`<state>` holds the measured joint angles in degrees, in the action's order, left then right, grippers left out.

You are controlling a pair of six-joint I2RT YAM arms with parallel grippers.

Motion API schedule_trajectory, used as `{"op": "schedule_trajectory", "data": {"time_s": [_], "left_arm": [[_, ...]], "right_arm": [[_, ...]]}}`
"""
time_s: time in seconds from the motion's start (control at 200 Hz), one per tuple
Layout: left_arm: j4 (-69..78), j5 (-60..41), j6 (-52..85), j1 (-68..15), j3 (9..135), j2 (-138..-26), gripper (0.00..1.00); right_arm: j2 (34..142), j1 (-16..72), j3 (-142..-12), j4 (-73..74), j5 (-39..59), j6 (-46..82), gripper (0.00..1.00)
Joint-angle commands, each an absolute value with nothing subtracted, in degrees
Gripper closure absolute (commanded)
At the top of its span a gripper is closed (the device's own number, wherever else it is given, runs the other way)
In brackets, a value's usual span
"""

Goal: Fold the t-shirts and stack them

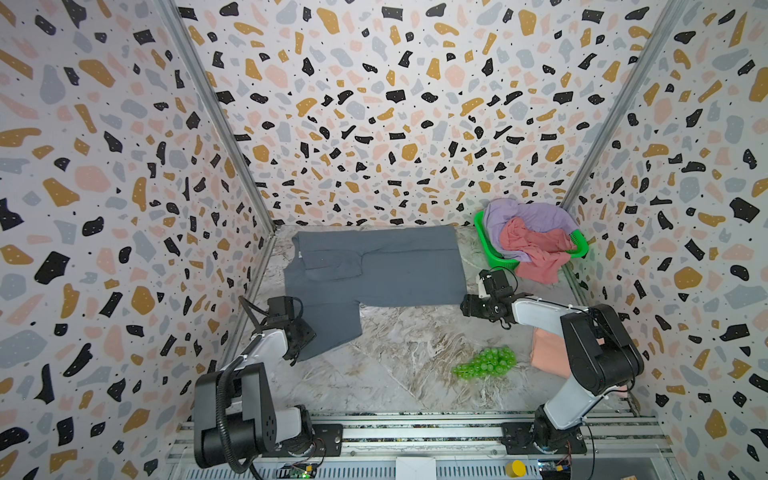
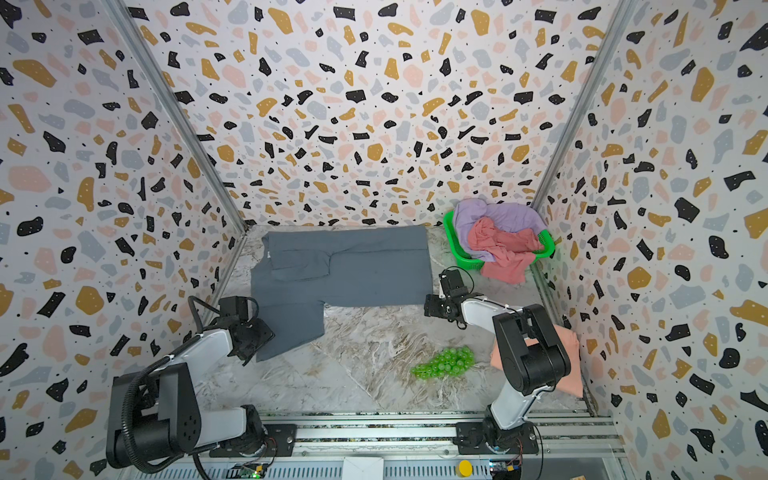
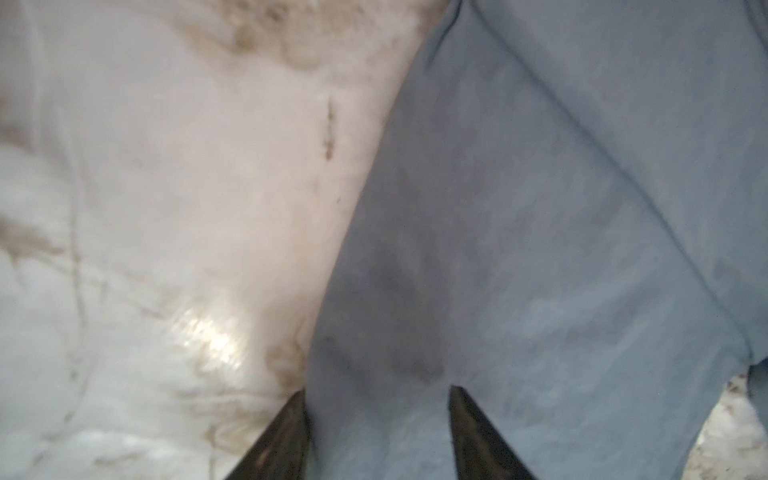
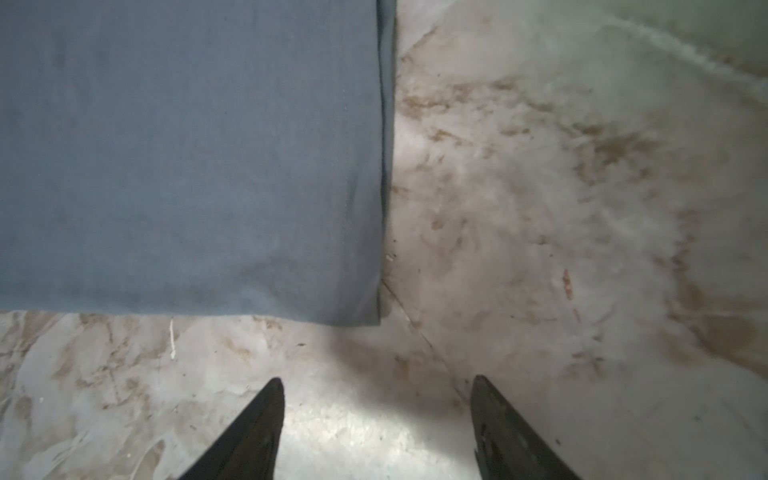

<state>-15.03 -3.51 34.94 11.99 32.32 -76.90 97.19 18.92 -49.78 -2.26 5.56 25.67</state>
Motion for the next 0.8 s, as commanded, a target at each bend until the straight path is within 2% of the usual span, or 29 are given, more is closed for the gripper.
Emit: {"op": "schedule_trajectory", "data": {"time_s": [0.0, 0.095, 0.215, 0.401, 0.476, 0.536, 0.641, 0.791], "left_arm": [[-15.2, -8.3, 34.5, 12.3, 30.4, -81.1, 0.62], [-15.4, -8.7, 34.4, 12.4, 30.3, -80.5, 0.71], [-15.6, -9.0, 35.2, 12.4, 30.7, -77.8, 0.75], [-17.7, -8.6, 35.7, 12.4, 32.8, -75.0, 0.8], [-19.0, -8.6, 35.7, 12.5, 33.2, -73.6, 0.91], [-21.4, -7.5, 35.9, 12.5, 33.4, -71.5, 1.0], [-29.0, -3.4, 36.1, 12.5, 34.4, -66.3, 1.0], [-38.7, -0.4, 36.0, 12.5, 37.2, -58.2, 1.0]], "right_arm": [[100.8, 19.6, -52.9, -2.3, 3.9, 26.8, 0.29], [103.3, 20.8, -55.8, -3.5, 3.7, 26.8, 0.31], [107.4, 23.5, -59.1, -7.9, 0.3, 26.5, 0.39], [109.3, 25.8, -60.2, -14.2, -5.0, 26.6, 0.69], [107.4, 25.7, -58.4, -14.7, -4.9, 26.8, 0.85], [105.1, 25.8, -56.8, -14.7, -4.5, 26.6, 0.92], [99.8, 25.8, -53.5, -14.5, -2.1, 25.2, 0.97], [93.2, 25.8, -51.9, -17.0, 1.1, 21.0, 0.97]]}}
